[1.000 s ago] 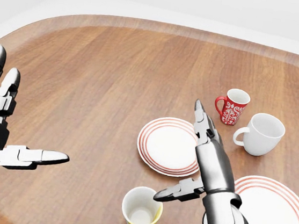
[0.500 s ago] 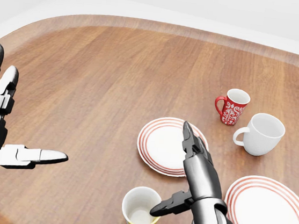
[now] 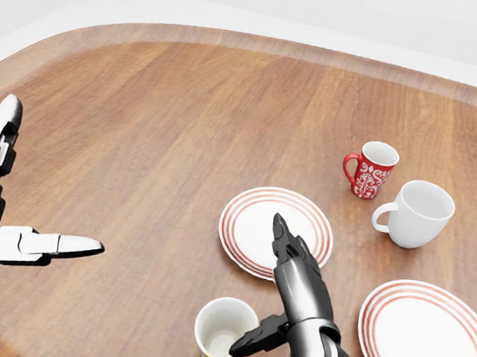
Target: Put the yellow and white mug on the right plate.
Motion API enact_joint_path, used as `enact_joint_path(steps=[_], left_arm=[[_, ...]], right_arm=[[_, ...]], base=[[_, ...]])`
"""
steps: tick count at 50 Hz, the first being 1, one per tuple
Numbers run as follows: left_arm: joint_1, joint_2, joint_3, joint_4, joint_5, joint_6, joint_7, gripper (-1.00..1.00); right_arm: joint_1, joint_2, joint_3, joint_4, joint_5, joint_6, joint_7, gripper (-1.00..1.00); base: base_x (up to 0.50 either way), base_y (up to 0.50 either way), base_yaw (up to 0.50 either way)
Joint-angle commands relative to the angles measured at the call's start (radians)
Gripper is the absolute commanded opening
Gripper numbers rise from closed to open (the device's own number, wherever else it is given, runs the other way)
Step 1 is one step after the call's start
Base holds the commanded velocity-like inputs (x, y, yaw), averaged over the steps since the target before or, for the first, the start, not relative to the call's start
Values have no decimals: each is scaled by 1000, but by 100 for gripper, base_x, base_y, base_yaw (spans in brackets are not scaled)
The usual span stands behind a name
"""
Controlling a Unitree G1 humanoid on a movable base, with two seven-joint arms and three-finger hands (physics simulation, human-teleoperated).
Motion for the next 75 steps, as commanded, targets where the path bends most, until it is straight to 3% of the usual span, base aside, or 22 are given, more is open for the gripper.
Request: enact_joint_path(steps=[1,31,75], left_arm=[[-4,2,3,7,-3,0,0,91],[6,-5,-6,2,7,0,-4,91],[14,-12,-19,6,13,0,-7,91]], right_arm=[[-34,6,7,112,-15,-44,-32,100],[-13,16,17,121,-14,-85,-7,100],[-60,21,27,312,-52,-85,-47,100]], base=[[0,0,0],[0,0,0],[0,0,0]])
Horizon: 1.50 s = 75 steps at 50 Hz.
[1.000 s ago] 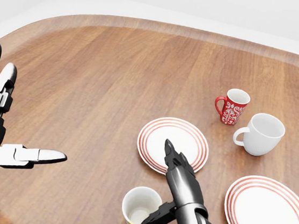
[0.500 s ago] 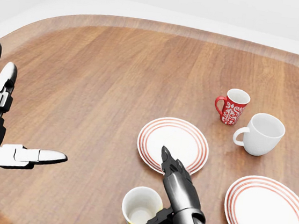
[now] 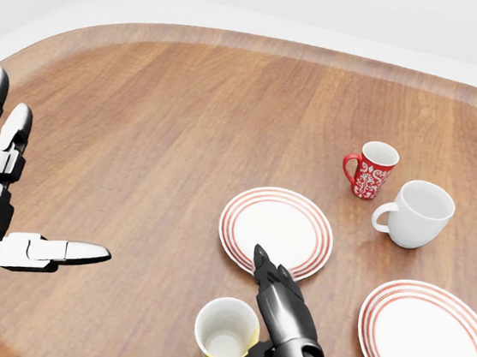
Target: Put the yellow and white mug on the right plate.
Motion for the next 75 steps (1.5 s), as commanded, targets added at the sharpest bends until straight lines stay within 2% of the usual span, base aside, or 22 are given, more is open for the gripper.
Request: enact_joint_path(steps=[1,26,27,28,29,40,49,52,53,59,61,62,75], left_arm=[[0,0,-1,-5,0,0,0,91],[9,-6,-9,-6,7,0,-3,91],[10,-6,-10,-4,7,0,-4,91],[10,-6,-10,-2,8,0,-4,91],[10,-6,-10,-3,8,0,-4,91],[15,-9,-12,-10,11,0,-5,91],[15,-9,-12,-15,11,0,-5,91],[16,-10,-14,-10,13,0,-6,91],[16,-10,-14,-10,13,0,-6,91],[17,-10,-12,-16,12,0,-7,91],[17,-10,-14,-11,14,0,-7,91],[17,-10,-14,-11,14,0,-8,91],[12,-8,-10,-14,12,0,-6,91]], right_arm=[[-17,2,2,53,-9,0,-5,100],[-59,3,-5,175,0,0,-42,100],[-64,2,-6,186,0,0,-51,70],[-66,2,-6,191,0,0,-54,-96],[-65,1,-5,194,-1,0,-56,-100],[-57,-3,-8,171,-7,0,-59,-100],[-6,-25,-26,-29,4,0,5,-100],[18,-38,-37,-119,9,34,41,-100],[28,-43,-43,-165,12,61,60,-100],[41,-62,-62,-270,28,123,102,-100],[53,-71,-72,-335,30,160,128,-100],[53,-74,-76,-347,33,169,133,-100],[1,-148,-161,-342,122,175,138,-100]], base=[[0,0,0],[0,0,0],[0,0,0],[0,0,0],[0,0,0],[0,0,0],[0,0,0],[0,0,0],[0,0,0],[0,0,0],[0,0,0],[0,0,0],[0,0,0]])
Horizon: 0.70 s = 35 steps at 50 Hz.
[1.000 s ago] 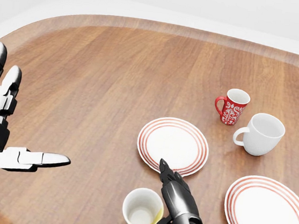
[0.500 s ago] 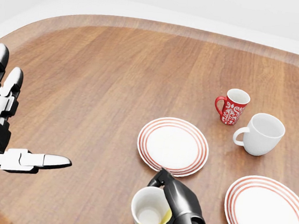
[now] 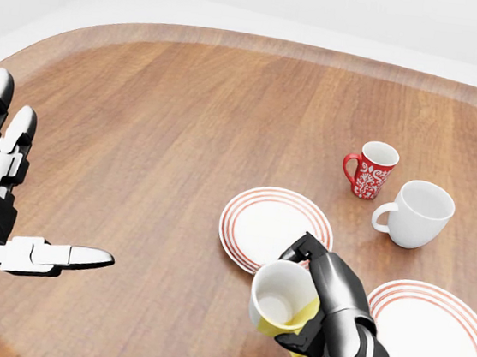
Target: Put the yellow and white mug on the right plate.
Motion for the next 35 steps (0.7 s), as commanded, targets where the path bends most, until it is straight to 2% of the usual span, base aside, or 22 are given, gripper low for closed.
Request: enact_joint_path(steps=[1,9,11,12,13,15,16,19,20,29,35], left_arm=[[0,0,0,0,1,0,0,91],[-3,2,2,-6,-1,0,0,91],[-2,1,1,-1,0,0,1,91],[-2,1,0,-3,1,0,1,91],[-2,0,0,2,2,0,1,91],[-1,1,0,-5,1,0,1,91],[-2,1,1,-6,1,0,1,91],[-3,2,3,-8,0,0,0,91],[-2,1,3,-3,0,0,1,91],[0,1,2,-2,1,0,1,91],[-1,0,-1,4,4,0,1,91]], right_arm=[[-37,-69,-73,-28,96,13,-3,-100],[-101,-133,-113,95,170,12,-45,-100],[-120,-149,-120,148,185,-12,-59,-100],[-113,-152,-120,134,187,-4,-55,-100],[-119,-156,-121,154,192,-14,-61,-100],[-118,-162,-123,157,197,-13,-62,-100],[-127,-167,-124,187,201,-27,-70,-100],[-133,-175,-126,217,208,-41,-79,-100],[-146,-182,-128,256,212,-61,-89,-100],[-183,-233,-146,348,244,-91,-105,-100],[-238,-266,-149,487,267,-147,-138,-100]], base=[[0,0,0],[0,0,0],[0,0,0],[0,0,0],[0,0,0],[0,0,0],[0,0,0],[0,0,0],[0,0,0],[0,0,0],[0,0,0]])
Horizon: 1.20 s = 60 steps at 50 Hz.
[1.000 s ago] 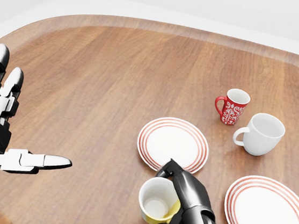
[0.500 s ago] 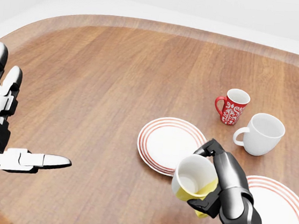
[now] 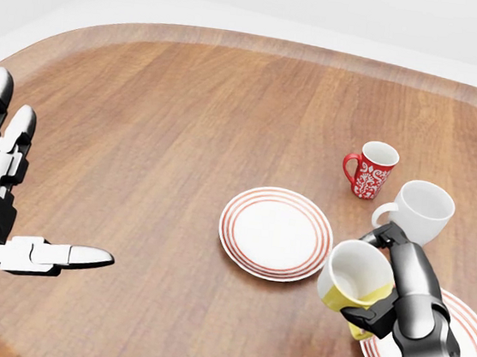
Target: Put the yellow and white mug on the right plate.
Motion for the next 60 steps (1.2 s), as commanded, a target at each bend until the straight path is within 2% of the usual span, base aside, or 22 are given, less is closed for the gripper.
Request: enact_joint_path(steps=[1,11,37,60], left_arm=[[0,-1,-2,8,2,0,0,91],[-2,0,-1,3,1,0,0,91],[-1,1,0,5,3,0,1,91],[2,-2,-5,5,7,0,-1,91]], right_arm=[[-80,-63,-15,192,63,-75,-60,-100],[-127,-115,-12,317,70,-79,-123,-100],[-134,-193,-38,418,128,-79,-146,-100],[-146,-205,-50,490,127,-79,-191,-100]], base=[[0,0,0],[0,0,0],[0,0,0],[0,0,0]])
